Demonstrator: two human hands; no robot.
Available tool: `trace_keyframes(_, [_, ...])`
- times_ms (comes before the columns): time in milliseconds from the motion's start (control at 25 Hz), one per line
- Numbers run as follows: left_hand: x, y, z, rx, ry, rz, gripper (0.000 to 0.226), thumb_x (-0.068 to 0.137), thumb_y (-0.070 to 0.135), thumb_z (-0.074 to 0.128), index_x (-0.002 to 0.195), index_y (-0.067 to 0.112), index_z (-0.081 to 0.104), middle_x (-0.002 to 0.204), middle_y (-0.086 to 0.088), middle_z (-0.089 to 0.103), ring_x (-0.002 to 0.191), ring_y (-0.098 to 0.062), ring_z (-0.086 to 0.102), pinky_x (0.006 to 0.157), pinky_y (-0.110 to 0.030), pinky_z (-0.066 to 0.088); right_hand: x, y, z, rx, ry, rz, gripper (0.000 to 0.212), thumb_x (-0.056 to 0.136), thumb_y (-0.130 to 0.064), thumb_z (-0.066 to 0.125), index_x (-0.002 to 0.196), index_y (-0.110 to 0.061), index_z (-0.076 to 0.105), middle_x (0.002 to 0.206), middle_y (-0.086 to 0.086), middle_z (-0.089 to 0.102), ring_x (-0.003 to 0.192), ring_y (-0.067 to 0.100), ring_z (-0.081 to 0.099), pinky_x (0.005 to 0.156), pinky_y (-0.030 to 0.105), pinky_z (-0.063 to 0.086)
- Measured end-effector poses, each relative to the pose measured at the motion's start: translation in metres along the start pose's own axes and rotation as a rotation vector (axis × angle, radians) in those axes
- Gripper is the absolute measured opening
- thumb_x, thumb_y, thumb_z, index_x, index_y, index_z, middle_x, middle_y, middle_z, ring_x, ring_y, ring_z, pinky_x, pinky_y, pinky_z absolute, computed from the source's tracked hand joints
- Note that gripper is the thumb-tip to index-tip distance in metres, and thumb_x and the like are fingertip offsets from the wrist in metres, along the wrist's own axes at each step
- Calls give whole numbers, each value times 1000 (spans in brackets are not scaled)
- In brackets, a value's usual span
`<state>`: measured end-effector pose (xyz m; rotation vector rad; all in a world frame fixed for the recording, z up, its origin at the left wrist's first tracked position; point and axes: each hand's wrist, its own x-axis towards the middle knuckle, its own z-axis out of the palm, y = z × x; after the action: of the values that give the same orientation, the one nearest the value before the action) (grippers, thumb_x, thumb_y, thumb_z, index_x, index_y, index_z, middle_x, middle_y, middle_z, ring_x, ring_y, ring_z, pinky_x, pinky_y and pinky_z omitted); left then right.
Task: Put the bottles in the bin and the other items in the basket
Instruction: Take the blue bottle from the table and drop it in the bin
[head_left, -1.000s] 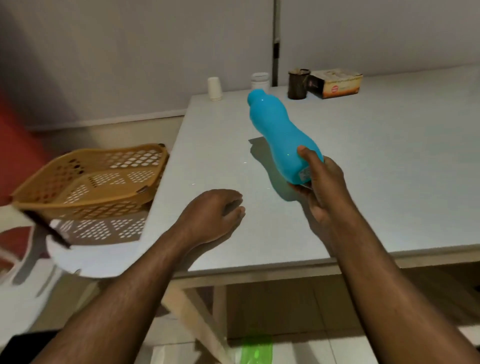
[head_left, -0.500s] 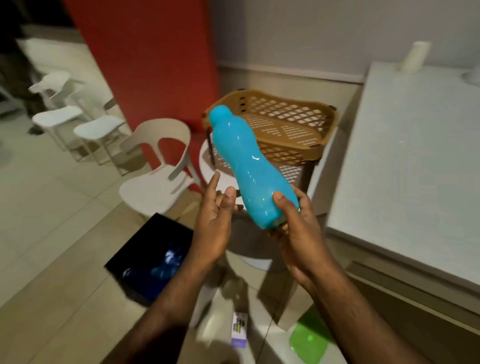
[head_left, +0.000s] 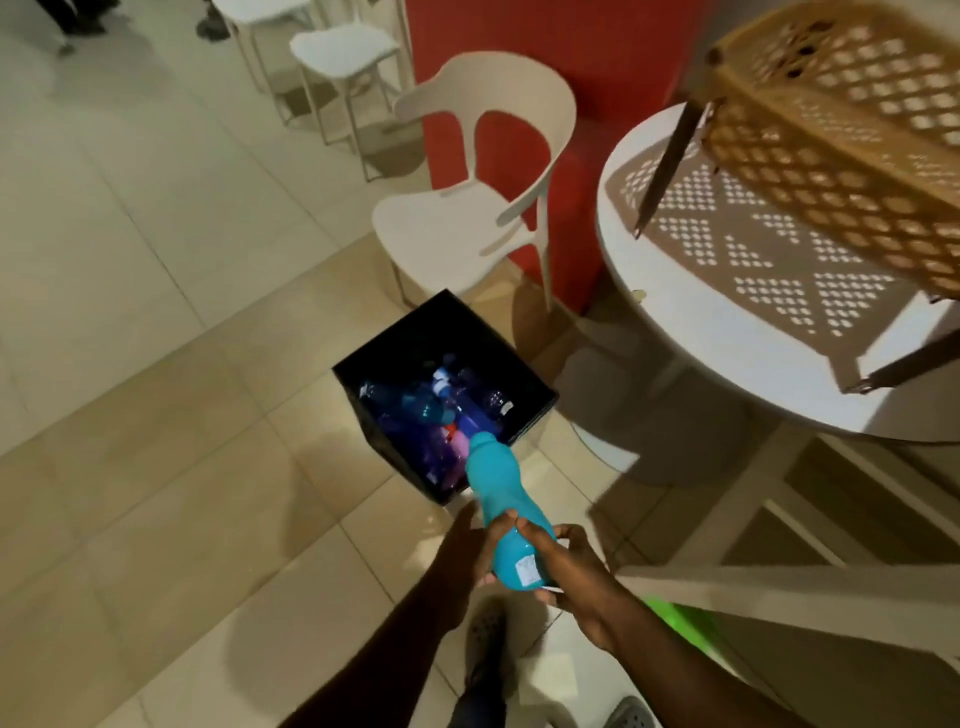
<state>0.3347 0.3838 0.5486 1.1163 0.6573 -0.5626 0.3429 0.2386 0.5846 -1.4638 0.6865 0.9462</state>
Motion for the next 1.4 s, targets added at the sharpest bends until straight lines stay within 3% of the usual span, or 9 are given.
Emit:
trace_keyframes(120, [16, -12, -22, -16, 63, -79, 31, 93, 21, 61, 122, 20, 51, 94, -4, 76, 82, -20, 74, 62, -32, 59, 30, 10, 19, 3, 6, 83, 61, 82, -50, 70, 128, -19, 42, 116, 14, 66, 98, 23, 69, 72, 31, 58])
trace_keyframes(320, [52, 28, -49, 70, 134, 71, 34, 93, 22, 61, 126, 14, 55, 115, -11, 68, 103, -26, 67, 91, -45, 54, 77, -25, 49, 22, -19, -17, 63, 91, -52, 58, 141, -21, 39, 127, 12, 62, 100, 21, 65, 69, 27, 52])
trace_keyframes(440, [69, 56, -61, 142, 352, 156, 5, 95, 28, 56, 93, 26, 60, 91, 0, 66, 79, -12, 67, 65, -27, 54, 102, -57, 57, -129, 28, -119, 67, 95, -56, 45, 153, -31, 22, 149, 8, 45, 127, 26, 51, 103, 38, 43])
trace_keyframes(560, [73, 52, -78, 463, 491, 175, 17, 96, 23, 52, 80, 27, 56, 80, 6, 57, 81, -17, 56, 61, -24, 42, 107, -64, 48, -259, 137, -168, 61, 96, -54, 45, 149, -26, 36, 148, 5, 47, 131, 25, 48, 105, 38, 37])
trace_keyframes(720, [60, 2, -87, 951, 348, 190, 26, 99, 16, 46, 103, 2, 67, 101, -14, 69, 94, -28, 63, 81, -38, 49, 89, -28, 20, -284, 169, -145, 42, 95, -49, 50, 109, -13, 66, 117, 8, 69, 110, 25, 62, 102, 42, 47])
trace_keyframes(840, [41, -30, -79, 785, 332, 51, 31, 96, 22, 52, 120, 8, 65, 123, -9, 66, 109, -22, 59, 92, -27, 42, 76, 9, -4, -302, 271, -122, 44, 96, -45, 52, 97, -4, 68, 102, 15, 72, 101, 32, 65, 94, 41, 48])
trace_keyframes(1000, [19, -66, -58, 683, 216, -19, 26, 96, 24, 51, 114, 17, 68, 117, 0, 67, 98, -10, 58, 84, -23, 40, 49, 49, -44, -63, 338, -70, 23, 96, -32, 57, 95, -14, 70, 94, 5, 74, 82, 19, 66, 69, 25, 47])
trace_keyframes(1120, [6, -86, -40, 692, 152, -11, 17, 96, 22, 52, 98, 27, 68, 107, 5, 68, 86, 0, 58, 71, -15, 40, 30, 80, -74, 32, 389, -34, 15, 96, -27, 58, 92, -18, 70, 92, 4, 73, 77, 15, 64, 66, 23, 45])
trace_keyframes(1400, [-25, -138, 1, 975, 115, 7, 28, 97, 18, 50, 118, 7, 65, 120, -10, 66, 111, -26, 60, 94, -32, 47, 0, 158, -140, 14, 409, -15, 18, 94, -30, 60, 98, -16, 70, 92, 0, 74, 76, 14, 66, 68, 25, 45])
